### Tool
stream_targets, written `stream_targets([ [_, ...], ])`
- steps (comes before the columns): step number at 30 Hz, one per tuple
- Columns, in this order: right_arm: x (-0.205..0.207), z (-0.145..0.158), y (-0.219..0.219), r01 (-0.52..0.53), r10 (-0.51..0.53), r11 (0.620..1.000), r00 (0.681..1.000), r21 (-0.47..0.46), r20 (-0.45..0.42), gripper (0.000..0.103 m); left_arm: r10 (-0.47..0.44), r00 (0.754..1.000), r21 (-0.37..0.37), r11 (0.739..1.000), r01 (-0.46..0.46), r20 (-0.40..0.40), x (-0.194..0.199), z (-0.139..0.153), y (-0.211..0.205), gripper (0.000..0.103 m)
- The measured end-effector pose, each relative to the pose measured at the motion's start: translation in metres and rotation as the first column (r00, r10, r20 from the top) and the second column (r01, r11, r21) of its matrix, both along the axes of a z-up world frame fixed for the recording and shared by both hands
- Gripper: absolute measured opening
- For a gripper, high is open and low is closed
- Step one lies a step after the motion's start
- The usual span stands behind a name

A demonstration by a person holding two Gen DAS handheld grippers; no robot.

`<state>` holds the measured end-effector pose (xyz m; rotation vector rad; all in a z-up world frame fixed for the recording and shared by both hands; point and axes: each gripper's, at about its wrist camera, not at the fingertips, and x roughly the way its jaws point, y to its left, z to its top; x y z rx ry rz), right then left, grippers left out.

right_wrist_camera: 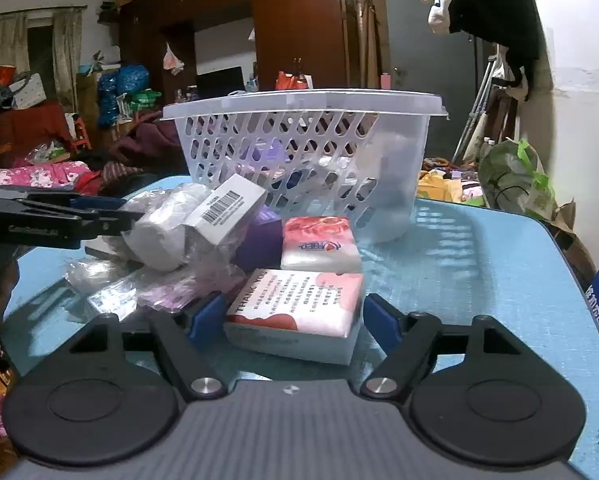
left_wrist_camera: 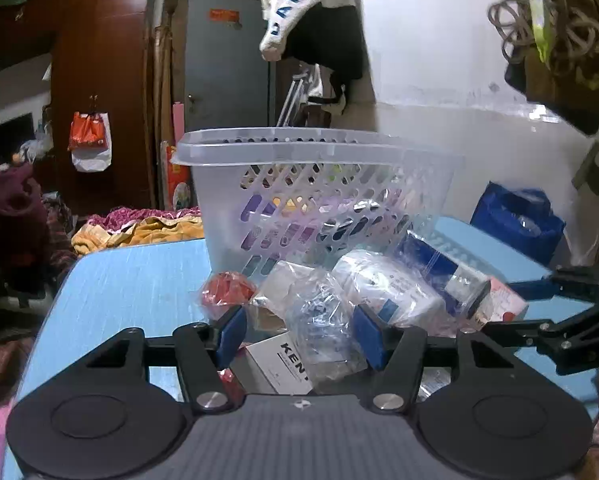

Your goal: Organize objects

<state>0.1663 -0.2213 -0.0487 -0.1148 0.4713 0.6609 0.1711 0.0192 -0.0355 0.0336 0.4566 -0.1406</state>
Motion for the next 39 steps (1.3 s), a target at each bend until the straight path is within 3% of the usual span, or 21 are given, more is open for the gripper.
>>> stream_targets([
  [3, 0.001, 0.000, 0.001, -0.007, 0.007, 1.000, 1.000, -0.005, -0.006, 0.078, -0.035, 0.998, 0.113, 0.993, 0.040, -0.047, 0.006, 0.000, -0.014, 0.076],
  [6, 0.000, 0.000, 0.001, -0.010, 0.010, 1.000, 1.000, -0.006, -0.003, 0.077, -0.054, 0.996, 0.122, 0.991, 0.063, -0.075, 0.013, 0.001, -0.018, 0.074],
  [11, 0.001, 0.000, -0.002, -0.004, 0.004, 1.000, 1.000, 0.012, -0.004, 0.074, -0.077, 0.997, 0.063, 0.995, 0.078, -0.014, 0.005, 0.012, -0.012, 0.047],
  [14, 0.000, -0.001, -0.004, 0.005, -0.005, 1.000, 1.000, 0.028, 0.004, 0.069, -0.064, 0.998, 0.048, 0.997, 0.064, 0.000, 0.004, 0.010, -0.009, 0.046],
  [18, -0.004, -0.001, -0.011, 0.022, -0.024, 0.998, 0.999, 0.065, 0.022, 0.058, -0.060, 0.997, -0.051, 0.997, 0.062, 0.055, -0.003, 0.007, 0.005, 0.046],
  [23, -0.012, 0.000, -0.019, 0.031, -0.033, 0.996, 0.999, 0.082, 0.028, 0.053, -0.017, 0.991, -0.136, 0.990, 0.036, 0.134, -0.013, 0.009, 0.022, 0.046],
  [26, -0.013, 0.002, -0.014, 0.013, -0.014, 0.999, 1.000, 0.035, 0.022, 0.059, -0.022, 0.991, -0.135, 0.990, 0.040, 0.131, -0.012, 0.008, 0.021, 0.046],
  [27, -0.012, 0.002, -0.009, 0.005, -0.006, 1.000, 1.000, 0.016, 0.019, 0.070, -0.024, 0.991, -0.135, 0.990, 0.041, 0.130, -0.012, 0.008, 0.020, 0.046],
  [30, -0.009, -0.003, 0.009, -0.011, 0.011, 0.998, 1.000, -0.064, 0.010, 0.086, -0.027, 0.991, -0.137, 0.990, 0.045, 0.131, -0.012, 0.005, 0.019, 0.046],
  [32, -0.008, -0.005, 0.018, 0.002, 0.000, 0.994, 1.000, -0.109, 0.015, 0.086, -0.023, 0.991, -0.148, 0.988, 0.042, 0.131, -0.013, 0.004, 0.023, 0.046],
  [34, -0.007, -0.004, 0.018, 0.012, -0.012, 0.996, 1.000, -0.094, 0.003, 0.086, -0.022, 0.991, -0.161, 0.986, 0.042, 0.129, -0.013, 0.003, 0.026, 0.046],
  [36, -0.007, -0.005, 0.022, 0.015, -0.014, 0.993, 1.000, -0.116, 0.005, 0.079, -0.021, 0.991, -0.164, 0.985, 0.043, 0.130, -0.013, 0.002, 0.026, 0.046],
  [39, -0.013, -0.005, 0.019, 0.025, -0.022, 0.992, 0.999, -0.127, 0.023, 0.078, -0.028, 0.989, -0.167, 0.985, 0.052, 0.146, -0.018, 0.002, 0.029, 0.046],
])
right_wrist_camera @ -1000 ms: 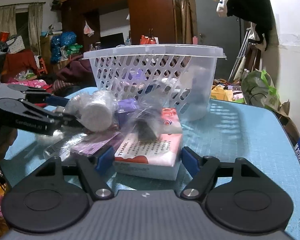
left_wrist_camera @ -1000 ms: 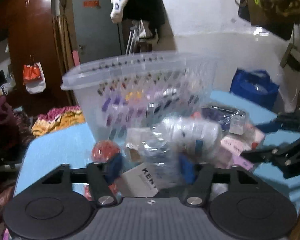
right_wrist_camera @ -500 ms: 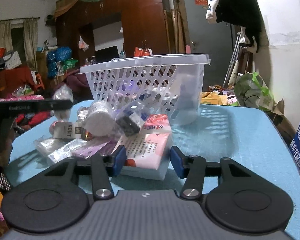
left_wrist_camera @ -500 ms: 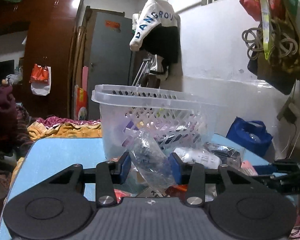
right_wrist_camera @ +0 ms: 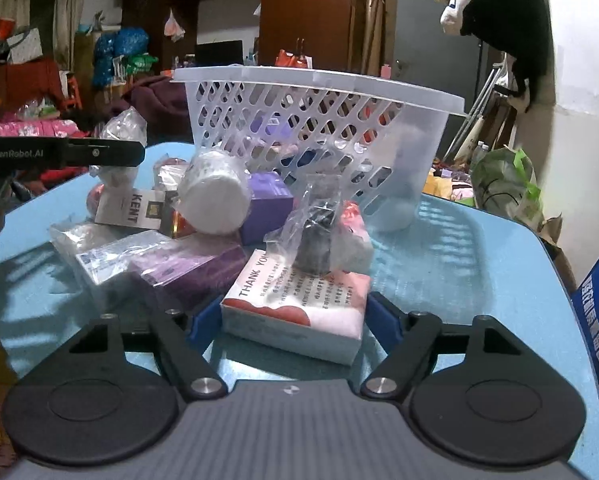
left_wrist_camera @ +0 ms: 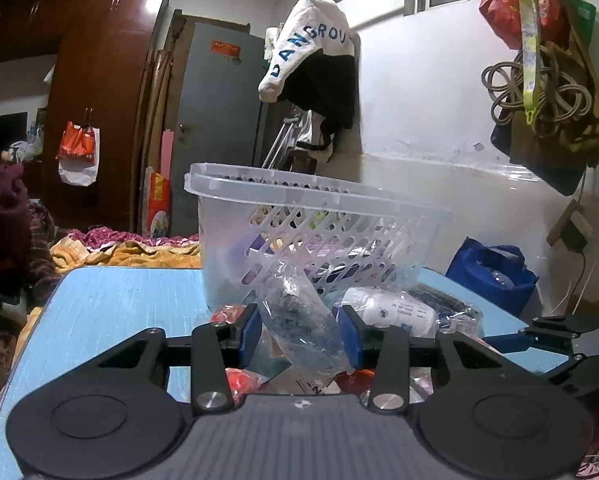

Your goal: Organize objects

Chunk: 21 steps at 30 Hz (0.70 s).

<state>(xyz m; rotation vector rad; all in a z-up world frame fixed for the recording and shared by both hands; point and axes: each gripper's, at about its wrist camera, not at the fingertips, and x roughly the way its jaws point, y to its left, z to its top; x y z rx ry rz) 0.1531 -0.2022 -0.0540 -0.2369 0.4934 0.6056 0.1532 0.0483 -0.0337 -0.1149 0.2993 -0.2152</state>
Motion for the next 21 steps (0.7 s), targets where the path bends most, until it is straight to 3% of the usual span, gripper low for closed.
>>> stream_targets([
  [10, -0.026, 0.029, -0.062, 0.092, -0.100, 0.986, 0.994, 0.142, 0.049, 0.079, 0.008, 0.997, -0.055, 0.998, -0.004, 0.078, -0.012, 0.013, 0.008, 0.046],
  [15, 0.001, 0.087, -0.038, 0.008, -0.042, 0.981, 0.984, 0.194, 0.171, 0.079, -0.020, 0.989, -0.076, 0.997, 0.032, 0.149, 0.013, 0.069, 0.007, 0.046],
  [19, 0.055, 0.138, 0.010, -0.027, -0.008, 0.990, 0.967, 0.136, 0.255, 0.078, -0.020, 0.992, -0.026, 0.999, 0.023, 0.126, 0.067, 0.115, -0.005, 0.046],
  [21, 0.083, 0.147, 0.030, -0.027, -0.001, 0.993, 0.970, 0.113, 0.243, 0.078, 0.003, 0.997, -0.034, 0.999, -0.001, 0.079, 0.096, 0.122, -0.007, 0.047],
])
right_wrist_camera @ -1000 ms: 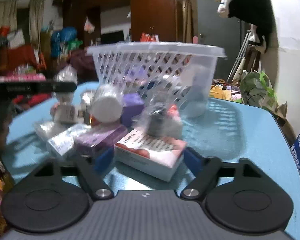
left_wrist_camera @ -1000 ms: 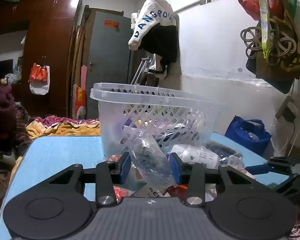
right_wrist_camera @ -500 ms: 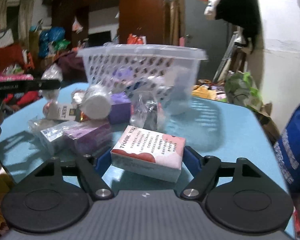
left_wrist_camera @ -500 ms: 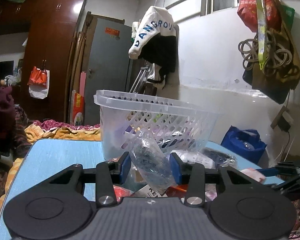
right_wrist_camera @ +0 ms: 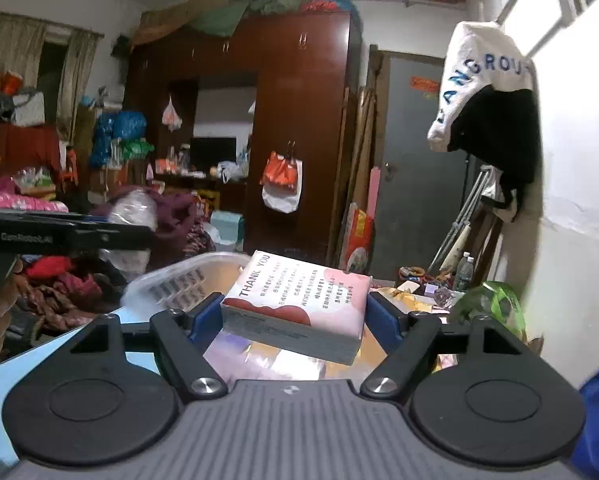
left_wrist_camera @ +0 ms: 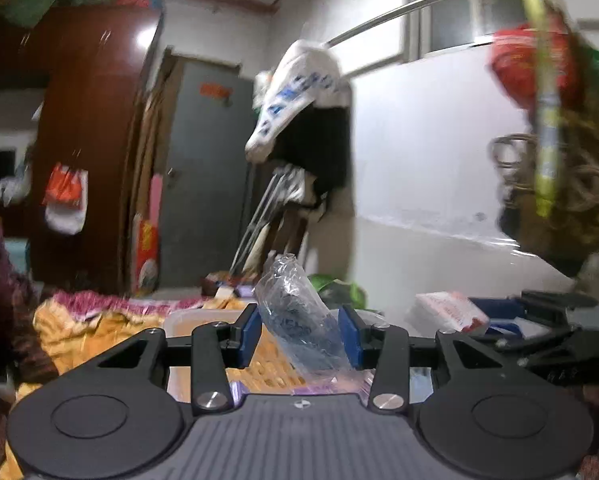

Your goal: Organize objects

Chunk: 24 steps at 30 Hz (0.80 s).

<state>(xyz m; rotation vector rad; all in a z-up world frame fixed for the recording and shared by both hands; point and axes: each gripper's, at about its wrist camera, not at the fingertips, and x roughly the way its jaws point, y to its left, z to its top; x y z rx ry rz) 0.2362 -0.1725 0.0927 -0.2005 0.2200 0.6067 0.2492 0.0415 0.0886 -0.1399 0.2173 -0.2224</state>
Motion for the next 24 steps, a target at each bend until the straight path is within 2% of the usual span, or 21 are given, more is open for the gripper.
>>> stream_targets([
  [2, 0.019, 0.000, 0.013, -0.009, 0.008, 1.000, 1.000, -0.029, -0.016, 0.079, -0.004, 0.999, 0.039, 0.999, 0.006, -0.051, 0.026, -0.003, -0.005, 0.050],
  [4, 0.028, -0.004, 0.019, -0.004, 0.003, 0.999, 1.000, -0.041, -0.027, 0.082, 0.043, 0.993, 0.069, 0.997, -0.035, -0.109, 0.045, -0.013, -0.009, 0.089],
  [6, 0.025, -0.009, 0.011, 0.026, -0.027, 0.999, 0.999, -0.018, -0.025, 0.097, 0.050, 0.994, 0.057, 0.997, -0.044, -0.100, 0.037, -0.021, -0.003, 0.089],
  [8, 0.009, -0.016, -0.011, 0.016, -0.016, 0.999, 1.000, 0.036, -0.017, 0.103, 0.035, 0.999, 0.039, 0.999, -0.033, -0.037, 0.010, -0.026, 0.004, 0.089],
  [10, -0.005, -0.029, -0.030, -0.004, 0.007, 0.998, 0.999, 0.067, -0.052, 0.103, 0.029, 1.000, 0.047, 0.999, -0.028, -0.010, -0.015, -0.033, 0.008, 0.089],
  [13, -0.020, -0.058, -0.048, -0.014, 0.021, 0.998, 0.993, 0.056, -0.118, 0.103, 0.037, 0.999, 0.063, 0.997, -0.036, -0.009, -0.057, -0.056, 0.015, 0.089],
  [16, -0.034, -0.085, -0.058, 0.006, 0.000, 0.999, 0.991, 0.049, -0.131, 0.097, 0.056, 0.998, 0.042, 0.998, -0.055, -0.026, -0.094, -0.086, 0.022, 0.089],
  [18, -0.033, -0.097, -0.057, -0.022, 0.030, 0.999, 0.983, 0.045, -0.181, 0.084, 0.067, 0.997, 0.025, 0.998, -0.066, -0.050, -0.111, -0.103, 0.025, 0.089],
  [19, -0.031, -0.102, -0.053, -0.031, 0.037, 0.999, 0.978, 0.031, -0.206, 0.083, 0.070, 0.995, 0.020, 0.997, -0.069, -0.068, -0.116, -0.109, 0.025, 0.088],
  [22, -0.024, -0.112, -0.044, -0.043, 0.040, 0.999, 0.972, -0.008, -0.232, 0.073, 0.058, 0.991, 0.048, 0.997, -0.053, -0.117, -0.127, -0.124, 0.021, 0.088],
  [23, -0.023, -0.113, -0.042, -0.052, 0.049, 0.999, 0.969, -0.006, -0.241, 0.064, 0.057, 0.990, 0.054, 0.997, -0.051, -0.130, -0.129, -0.129, 0.020, 0.088],
  [24, -0.020, -0.115, -0.040, -0.060, 0.057, 0.998, 0.966, -0.005, -0.254, 0.050, 0.055, 0.989, 0.055, 0.997, -0.048, -0.138, -0.131, -0.133, 0.020, 0.088],
])
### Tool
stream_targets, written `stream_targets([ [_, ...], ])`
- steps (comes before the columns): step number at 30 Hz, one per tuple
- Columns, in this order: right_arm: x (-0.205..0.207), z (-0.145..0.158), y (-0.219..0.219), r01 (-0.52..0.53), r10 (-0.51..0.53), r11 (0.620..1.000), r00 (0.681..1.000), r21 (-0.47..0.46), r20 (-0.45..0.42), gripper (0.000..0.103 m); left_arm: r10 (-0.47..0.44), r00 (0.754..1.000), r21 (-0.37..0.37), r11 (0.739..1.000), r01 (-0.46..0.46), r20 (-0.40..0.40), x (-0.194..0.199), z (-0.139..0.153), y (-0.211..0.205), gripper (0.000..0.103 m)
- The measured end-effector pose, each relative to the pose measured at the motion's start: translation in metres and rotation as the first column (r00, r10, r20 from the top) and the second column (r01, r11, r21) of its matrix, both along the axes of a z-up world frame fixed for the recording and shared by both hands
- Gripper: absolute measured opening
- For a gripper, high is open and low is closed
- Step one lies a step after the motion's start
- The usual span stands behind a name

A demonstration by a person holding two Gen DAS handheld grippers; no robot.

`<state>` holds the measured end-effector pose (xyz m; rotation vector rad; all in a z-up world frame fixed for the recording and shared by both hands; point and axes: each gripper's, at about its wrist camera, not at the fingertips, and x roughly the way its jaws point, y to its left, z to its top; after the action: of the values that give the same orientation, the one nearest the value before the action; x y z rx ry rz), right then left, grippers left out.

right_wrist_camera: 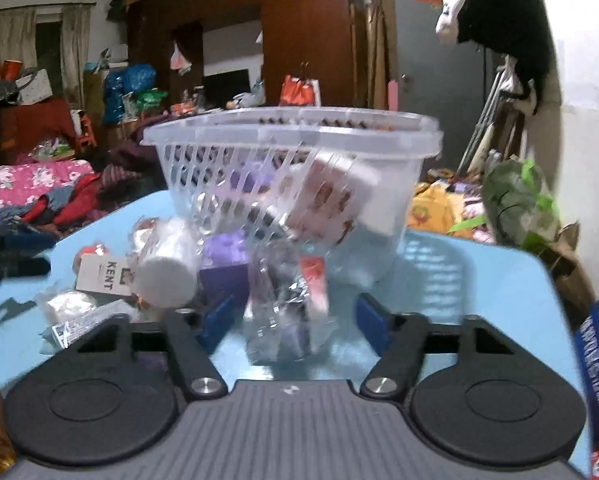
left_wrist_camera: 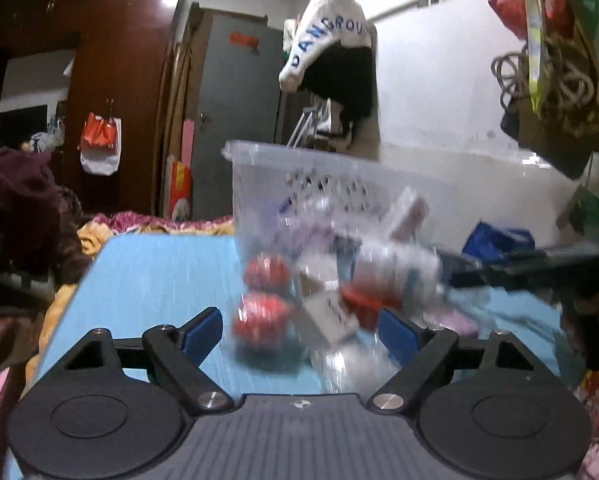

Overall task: Organize objects
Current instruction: 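Grasp a clear bag with a dark item using the right gripper and lift it over the basket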

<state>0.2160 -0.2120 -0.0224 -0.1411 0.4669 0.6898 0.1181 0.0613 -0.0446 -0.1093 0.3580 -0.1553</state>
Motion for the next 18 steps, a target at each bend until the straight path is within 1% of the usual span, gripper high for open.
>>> stream_targets([
  [1, 0.003, -0.002, 0.002, -0.001, 0.001, 1.000, 1.000, -0.002, -0.013, 0.046, -0.002, 1.000, -0.004, 1.000, 0.002, -0.014, 0.001, -0.003, 0.000, 0.088],
  [3, 0.003, -0.005, -0.003, -0.001, 0.002, 1.000, 0.999, 0.028, -0.033, 0.042, -0.015, 0.999, -0.023, 1.000, 0.014, -0.040, 0.003, -0.009, -0.002, 0.087],
  [5, -0.005, -0.004, -0.011, 0.020, -0.019, 0.998, 1.000, 0.061, -0.013, 0.042, -0.028, 0.999, -0.048, 0.999, 0.026, -0.046, 0.001, -0.014, -0.003, 0.085],
  [7, -0.013, -0.006, -0.018, 0.034, -0.033, 0.996, 0.999, 0.086, -0.003, 0.042, -0.032, 0.999, -0.035, 0.999, 0.031, -0.043, 0.000, -0.015, -0.010, 0.080],
  [9, -0.018, -0.007, -0.023, 0.040, -0.039, 0.993, 0.999, 0.115, -0.006, 0.042, -0.045, 0.998, -0.004, 0.999, 0.045, -0.053, 0.000, -0.017, -0.018, 0.080],
  [11, -0.023, -0.010, -0.024, 0.044, -0.044, 0.991, 0.999, 0.127, -0.006, 0.042, -0.051, 0.997, 0.007, 0.999, 0.052, -0.057, -0.001, -0.022, -0.025, 0.077],
  [12, -0.023, -0.012, -0.024, 0.046, -0.045, 0.990, 0.999, 0.133, -0.008, 0.042, -0.045, 0.997, 0.008, 0.999, 0.045, -0.059, -0.001, -0.025, -0.027, 0.071],
  [13, -0.023, -0.014, -0.023, 0.048, -0.047, 0.989, 0.999, 0.139, -0.011, 0.042, -0.037, 0.997, 0.008, 0.999, 0.037, -0.064, 0.000, -0.026, -0.028, 0.061],
  [14, -0.023, -0.015, -0.023, 0.051, -0.049, 0.988, 0.999, 0.143, -0.012, 0.042, -0.030, 0.997, 0.010, 0.999, 0.031, -0.068, 0.002, -0.026, -0.028, 0.056],
  [16, -0.025, -0.019, -0.023, 0.060, -0.059, 0.986, 0.998, 0.153, -0.013, 0.042, -0.021, 0.998, 0.025, 0.999, 0.022, -0.061, 0.000, -0.026, -0.030, 0.053],
  [18, -0.028, -0.017, -0.026, 0.067, -0.069, 0.983, 0.998, 0.170, 0.007, 0.042, -0.012, 0.999, 0.041, 0.999, 0.014, -0.053, -0.004, -0.025, -0.032, 0.052],
])
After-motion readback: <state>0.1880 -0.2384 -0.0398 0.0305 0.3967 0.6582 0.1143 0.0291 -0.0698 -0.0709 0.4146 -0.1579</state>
